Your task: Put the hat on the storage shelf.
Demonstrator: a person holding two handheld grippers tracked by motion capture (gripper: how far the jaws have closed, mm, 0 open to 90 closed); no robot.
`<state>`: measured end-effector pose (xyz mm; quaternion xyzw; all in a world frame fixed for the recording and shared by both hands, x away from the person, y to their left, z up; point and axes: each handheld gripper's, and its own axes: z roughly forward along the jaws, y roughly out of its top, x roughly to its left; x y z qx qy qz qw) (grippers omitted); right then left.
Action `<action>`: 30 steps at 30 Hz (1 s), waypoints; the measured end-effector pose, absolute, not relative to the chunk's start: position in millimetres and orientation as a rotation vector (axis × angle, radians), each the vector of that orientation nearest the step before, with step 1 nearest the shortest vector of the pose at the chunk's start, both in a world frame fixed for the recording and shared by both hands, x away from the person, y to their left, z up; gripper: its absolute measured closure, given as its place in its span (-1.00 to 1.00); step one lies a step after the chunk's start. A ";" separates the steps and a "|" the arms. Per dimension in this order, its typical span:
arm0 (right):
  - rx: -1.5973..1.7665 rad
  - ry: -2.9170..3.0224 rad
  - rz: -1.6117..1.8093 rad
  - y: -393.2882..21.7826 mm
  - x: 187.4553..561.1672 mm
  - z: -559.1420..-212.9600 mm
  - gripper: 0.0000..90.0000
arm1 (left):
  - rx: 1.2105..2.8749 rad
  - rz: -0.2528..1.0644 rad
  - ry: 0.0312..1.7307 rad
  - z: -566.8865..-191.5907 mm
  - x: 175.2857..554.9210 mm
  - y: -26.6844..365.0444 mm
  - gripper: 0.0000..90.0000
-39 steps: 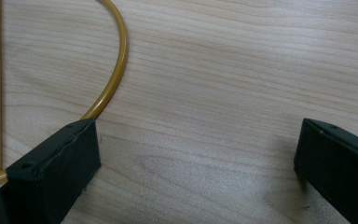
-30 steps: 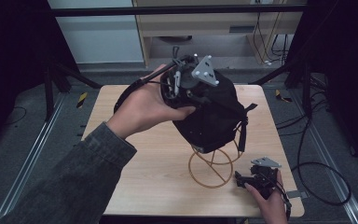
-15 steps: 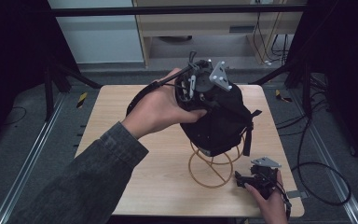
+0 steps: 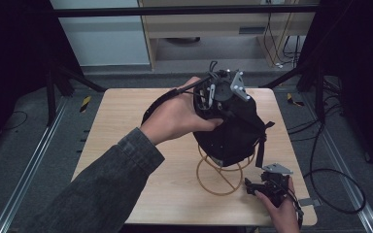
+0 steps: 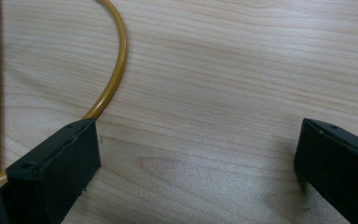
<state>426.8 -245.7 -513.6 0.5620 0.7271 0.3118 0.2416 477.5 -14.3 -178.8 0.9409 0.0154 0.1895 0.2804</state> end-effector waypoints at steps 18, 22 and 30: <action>1.538 1.988 0.853 -245.6 426.8 -513.6 -0.99 | 2.564 0.434 0.075 -202.7 490.3 -22.5 0.63; 1.540 1.987 0.853 -245.5 426.8 -513.6 -0.99 | 2.567 0.406 0.082 -207.7 492.3 -22.6 0.63; 1.538 1.988 0.852 -245.6 426.9 -513.5 -0.99 | 2.576 0.399 0.097 -216.5 494.5 -23.9 0.62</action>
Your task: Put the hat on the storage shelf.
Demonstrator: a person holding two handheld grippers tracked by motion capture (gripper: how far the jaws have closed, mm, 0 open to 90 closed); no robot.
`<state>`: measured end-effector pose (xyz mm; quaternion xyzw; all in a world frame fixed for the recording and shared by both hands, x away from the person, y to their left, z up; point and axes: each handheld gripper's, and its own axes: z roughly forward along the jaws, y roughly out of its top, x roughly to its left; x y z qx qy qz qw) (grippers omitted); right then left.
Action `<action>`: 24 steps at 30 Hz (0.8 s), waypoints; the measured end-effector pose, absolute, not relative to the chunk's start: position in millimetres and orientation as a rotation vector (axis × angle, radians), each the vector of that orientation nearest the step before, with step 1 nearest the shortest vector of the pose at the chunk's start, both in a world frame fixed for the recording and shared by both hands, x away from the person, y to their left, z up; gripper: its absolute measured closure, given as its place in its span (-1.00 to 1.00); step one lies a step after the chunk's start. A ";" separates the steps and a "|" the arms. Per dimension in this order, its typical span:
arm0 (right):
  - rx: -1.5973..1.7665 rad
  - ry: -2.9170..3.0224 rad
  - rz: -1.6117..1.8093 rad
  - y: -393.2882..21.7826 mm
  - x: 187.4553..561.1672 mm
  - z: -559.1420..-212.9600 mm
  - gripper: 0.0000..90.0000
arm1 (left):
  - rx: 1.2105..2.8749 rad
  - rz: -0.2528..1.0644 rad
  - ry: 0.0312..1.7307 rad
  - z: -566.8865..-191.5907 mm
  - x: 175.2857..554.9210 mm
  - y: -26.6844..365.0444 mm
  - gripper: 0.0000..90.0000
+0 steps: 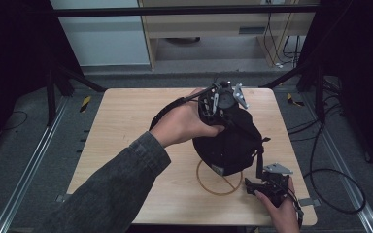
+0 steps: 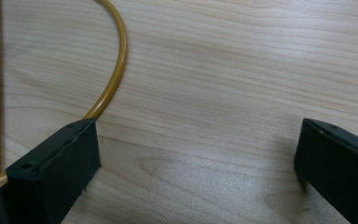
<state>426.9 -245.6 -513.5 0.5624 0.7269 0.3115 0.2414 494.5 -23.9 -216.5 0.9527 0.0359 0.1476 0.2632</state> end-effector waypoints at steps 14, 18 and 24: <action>1.539 1.987 0.852 -245.5 426.9 -513.5 -0.99 | 2.589 0.378 0.078 -227.5 491.5 -29.5 0.61; 1.539 1.988 0.852 -245.5 426.9 -513.5 -0.99 | 2.582 0.366 0.084 -230.1 492.9 -29.0 0.61; 1.539 1.988 0.852 -245.4 426.9 -513.5 -0.99 | 2.584 0.368 0.083 -231.7 491.8 -29.8 0.61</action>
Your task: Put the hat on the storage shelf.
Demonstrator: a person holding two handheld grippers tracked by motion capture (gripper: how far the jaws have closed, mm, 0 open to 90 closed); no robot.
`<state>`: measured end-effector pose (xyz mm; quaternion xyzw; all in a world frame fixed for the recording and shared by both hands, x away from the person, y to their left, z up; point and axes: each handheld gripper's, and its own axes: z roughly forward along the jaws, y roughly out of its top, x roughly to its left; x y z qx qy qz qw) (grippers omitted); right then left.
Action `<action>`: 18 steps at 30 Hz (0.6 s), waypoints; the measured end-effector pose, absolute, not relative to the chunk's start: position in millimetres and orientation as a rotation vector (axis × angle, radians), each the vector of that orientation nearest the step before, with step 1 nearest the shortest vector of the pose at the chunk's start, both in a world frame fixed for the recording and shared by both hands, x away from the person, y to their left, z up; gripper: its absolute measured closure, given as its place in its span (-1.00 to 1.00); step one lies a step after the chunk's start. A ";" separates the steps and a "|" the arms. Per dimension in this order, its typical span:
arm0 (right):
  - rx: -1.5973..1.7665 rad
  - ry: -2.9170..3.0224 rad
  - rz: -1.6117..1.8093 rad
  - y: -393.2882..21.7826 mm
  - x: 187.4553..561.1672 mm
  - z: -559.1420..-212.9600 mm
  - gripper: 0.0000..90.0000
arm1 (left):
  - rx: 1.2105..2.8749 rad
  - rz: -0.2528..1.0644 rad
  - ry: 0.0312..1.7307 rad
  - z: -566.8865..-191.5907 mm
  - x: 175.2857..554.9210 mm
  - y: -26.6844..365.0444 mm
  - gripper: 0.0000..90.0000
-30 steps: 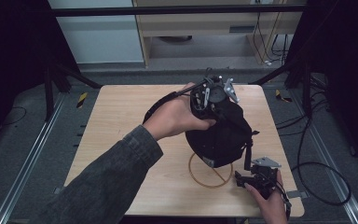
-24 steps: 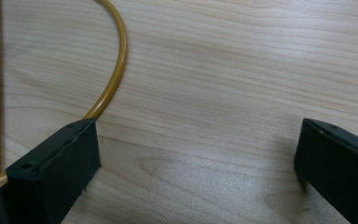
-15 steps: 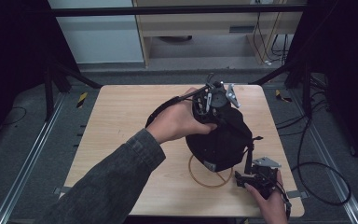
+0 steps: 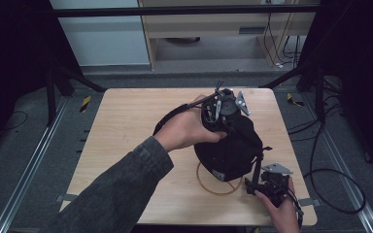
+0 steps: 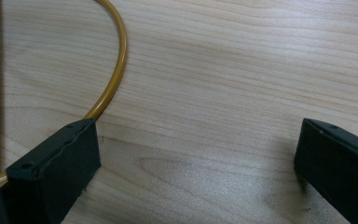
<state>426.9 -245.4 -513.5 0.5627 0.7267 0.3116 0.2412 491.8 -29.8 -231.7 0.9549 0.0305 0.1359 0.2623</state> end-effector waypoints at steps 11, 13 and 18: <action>1.539 1.987 0.851 -245.3 427.1 -513.6 -0.99 | 2.576 0.382 0.086 -232.2 491.7 -31.2 0.56; 1.539 1.987 0.851 -245.3 427.1 -513.6 -0.99 | 2.575 0.389 0.080 -232.0 491.0 -31.3 0.52; 1.539 1.987 0.851 -245.3 427.1 -513.6 -0.99 | 2.571 0.385 0.085 -232.7 491.0 -30.3 0.47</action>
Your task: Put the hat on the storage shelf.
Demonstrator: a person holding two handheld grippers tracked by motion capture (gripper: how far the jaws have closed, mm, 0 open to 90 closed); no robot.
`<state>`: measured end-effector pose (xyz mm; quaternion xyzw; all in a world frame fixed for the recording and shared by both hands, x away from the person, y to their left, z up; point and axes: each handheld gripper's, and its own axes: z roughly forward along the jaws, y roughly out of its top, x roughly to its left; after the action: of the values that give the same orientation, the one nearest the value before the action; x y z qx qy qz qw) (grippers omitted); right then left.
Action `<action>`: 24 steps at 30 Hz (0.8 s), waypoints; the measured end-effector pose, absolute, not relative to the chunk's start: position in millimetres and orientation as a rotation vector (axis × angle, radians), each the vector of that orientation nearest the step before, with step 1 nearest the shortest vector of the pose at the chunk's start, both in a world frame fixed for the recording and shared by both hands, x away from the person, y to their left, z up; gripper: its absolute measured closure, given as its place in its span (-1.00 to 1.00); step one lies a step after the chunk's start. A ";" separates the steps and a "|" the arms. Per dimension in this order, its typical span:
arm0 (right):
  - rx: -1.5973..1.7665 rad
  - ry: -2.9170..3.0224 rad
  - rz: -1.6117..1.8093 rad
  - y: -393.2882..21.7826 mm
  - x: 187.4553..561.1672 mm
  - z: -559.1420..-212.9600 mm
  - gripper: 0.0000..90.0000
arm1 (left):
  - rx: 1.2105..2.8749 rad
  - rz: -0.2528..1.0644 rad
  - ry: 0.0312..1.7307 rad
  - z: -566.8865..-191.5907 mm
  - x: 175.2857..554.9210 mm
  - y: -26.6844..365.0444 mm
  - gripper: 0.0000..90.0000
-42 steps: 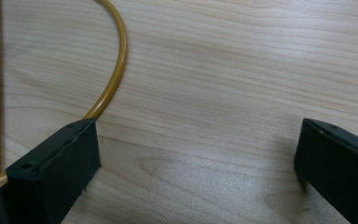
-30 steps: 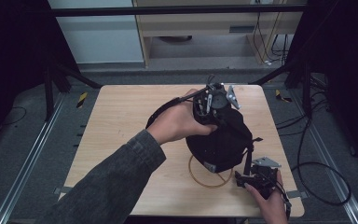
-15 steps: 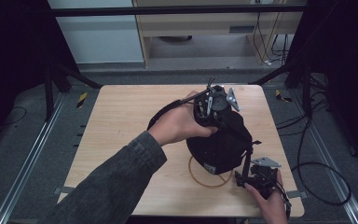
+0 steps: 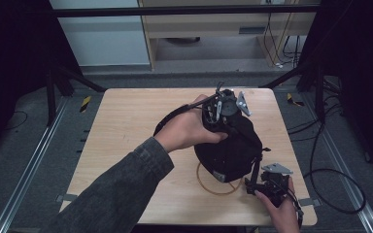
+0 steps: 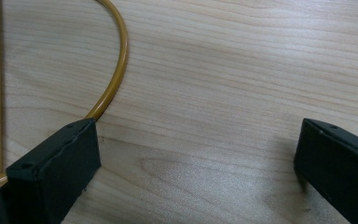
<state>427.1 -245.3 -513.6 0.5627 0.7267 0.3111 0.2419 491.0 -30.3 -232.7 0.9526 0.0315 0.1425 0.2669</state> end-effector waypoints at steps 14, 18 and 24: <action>1.540 1.987 0.850 -245.2 427.0 -513.5 -0.99 | 2.539 0.402 0.093 -235.6 487.5 -28.5 0.00; 1.540 1.987 0.850 -245.3 427.0 -513.5 -0.99 | 2.534 0.416 0.094 -237.0 485.5 -29.2 -0.19; 1.539 1.987 0.851 -245.3 427.0 -513.5 -0.99 | 2.525 0.442 0.098 -237.4 481.8 -30.1 -0.50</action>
<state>427.0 -245.3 -513.5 0.5629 0.7267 0.3111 0.2414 481.8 -30.1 -237.4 0.9438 0.0367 0.1652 0.2840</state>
